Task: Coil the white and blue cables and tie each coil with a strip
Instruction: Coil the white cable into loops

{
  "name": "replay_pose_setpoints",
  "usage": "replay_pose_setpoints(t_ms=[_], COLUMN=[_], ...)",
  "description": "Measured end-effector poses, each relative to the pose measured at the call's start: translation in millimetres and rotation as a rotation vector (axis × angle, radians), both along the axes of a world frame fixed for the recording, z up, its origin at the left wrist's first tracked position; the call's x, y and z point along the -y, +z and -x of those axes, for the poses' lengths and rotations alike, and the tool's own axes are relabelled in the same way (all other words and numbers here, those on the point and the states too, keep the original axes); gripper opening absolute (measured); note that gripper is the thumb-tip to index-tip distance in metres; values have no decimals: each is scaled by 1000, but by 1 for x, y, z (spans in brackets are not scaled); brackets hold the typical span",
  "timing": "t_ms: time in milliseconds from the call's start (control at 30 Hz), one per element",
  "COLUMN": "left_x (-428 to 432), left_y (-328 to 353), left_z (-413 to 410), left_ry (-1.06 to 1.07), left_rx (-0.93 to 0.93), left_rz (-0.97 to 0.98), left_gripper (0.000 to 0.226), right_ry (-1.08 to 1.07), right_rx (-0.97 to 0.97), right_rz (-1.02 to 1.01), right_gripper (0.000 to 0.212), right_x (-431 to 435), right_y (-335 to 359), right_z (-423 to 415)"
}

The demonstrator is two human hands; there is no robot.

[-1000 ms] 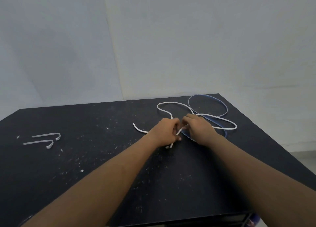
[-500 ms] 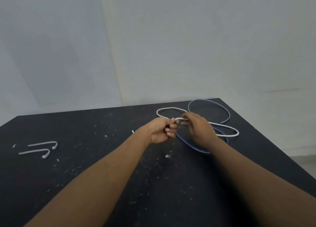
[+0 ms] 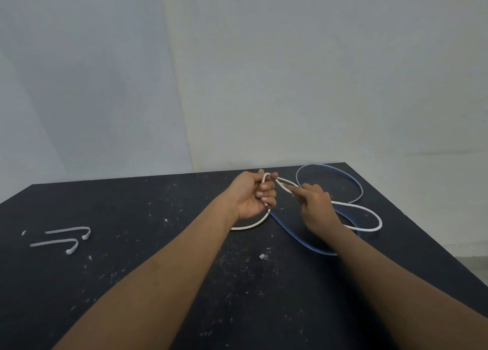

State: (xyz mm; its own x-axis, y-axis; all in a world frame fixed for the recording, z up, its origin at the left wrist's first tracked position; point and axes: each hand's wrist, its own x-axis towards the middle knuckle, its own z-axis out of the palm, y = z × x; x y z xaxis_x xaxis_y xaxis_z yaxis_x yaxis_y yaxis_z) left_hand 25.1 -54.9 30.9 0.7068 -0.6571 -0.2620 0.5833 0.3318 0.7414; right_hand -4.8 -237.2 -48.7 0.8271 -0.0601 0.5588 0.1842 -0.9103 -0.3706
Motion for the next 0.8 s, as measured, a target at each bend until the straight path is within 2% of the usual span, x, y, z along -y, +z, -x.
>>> replay_pose_setpoints(t_ms=[133, 300, 467, 533, 633, 733, 800], left_x=[5, 0, -18, -17, -7, 4, 7], left_y=[2, 23, 46, 47, 34, 15, 7], left_z=[-2, -22, -45, -48, -46, -43, -41], left_ry=[139, 497, 745, 733, 627, 536, 454], left_rx=[-63, 24, 149, 233, 434, 621, 686], left_rz=[63, 221, 255, 141, -174, -478, -552], left_gripper=[30, 36, 38, 36, 34, 34, 32], right_ry=[58, 74, -47, -58, 1, 120, 167], right_rx=[-23, 62, -28, -91, -181, -192, -177], right_rz=[1, -159, -58, -69, -41, 83, 193], right_gripper=[47, 30, 23, 34, 52, 36, 17], right_x=[-6, 2, 26, 29, 24, 12, 2], right_y=[1, 2, -3, 0, 16, 36, 55], right_z=[-3, -2, 4, 6, 8, 9, 11])
